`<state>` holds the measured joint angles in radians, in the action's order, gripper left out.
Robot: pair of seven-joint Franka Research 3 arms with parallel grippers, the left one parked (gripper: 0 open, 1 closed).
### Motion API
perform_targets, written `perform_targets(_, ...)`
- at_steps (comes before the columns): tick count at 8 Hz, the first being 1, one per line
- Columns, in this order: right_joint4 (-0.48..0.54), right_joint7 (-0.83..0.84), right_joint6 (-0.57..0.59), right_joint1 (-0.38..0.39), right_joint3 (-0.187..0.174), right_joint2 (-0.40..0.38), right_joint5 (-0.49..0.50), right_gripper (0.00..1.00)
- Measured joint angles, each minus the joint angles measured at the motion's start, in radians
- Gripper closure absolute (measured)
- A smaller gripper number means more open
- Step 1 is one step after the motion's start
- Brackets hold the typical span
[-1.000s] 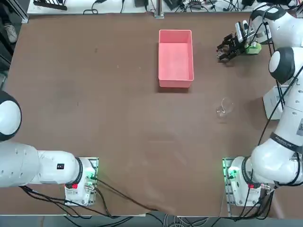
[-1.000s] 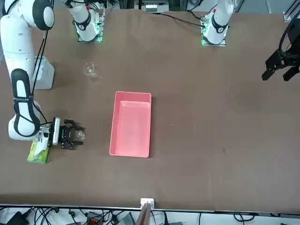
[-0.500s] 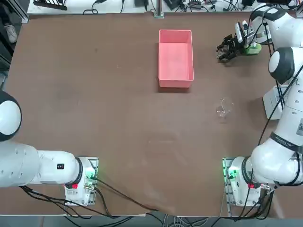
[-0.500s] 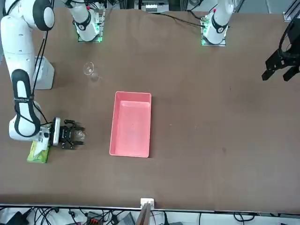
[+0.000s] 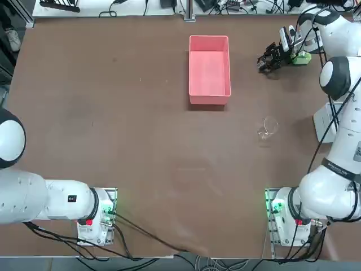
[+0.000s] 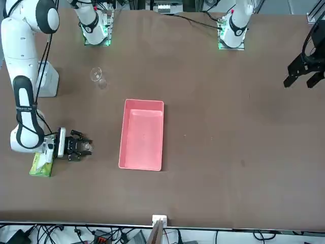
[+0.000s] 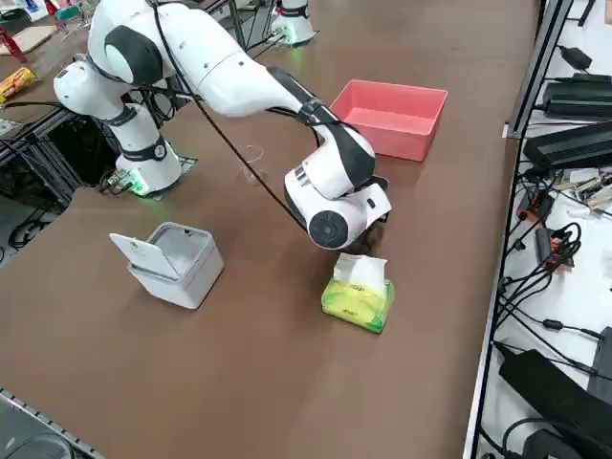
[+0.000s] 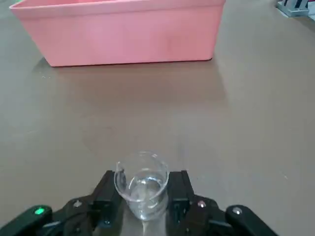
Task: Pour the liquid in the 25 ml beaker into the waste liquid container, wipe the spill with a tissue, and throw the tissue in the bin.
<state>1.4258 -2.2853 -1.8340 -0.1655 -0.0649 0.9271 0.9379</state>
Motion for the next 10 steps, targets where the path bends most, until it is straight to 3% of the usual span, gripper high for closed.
perform_targets(1,-0.001,0.0,0.0,0.0,0.0,0.0,0.002,0.52)
perform_targets(10,-0.034,0.001,0.006,0.018,0.001,-0.033,-0.002,0.53)
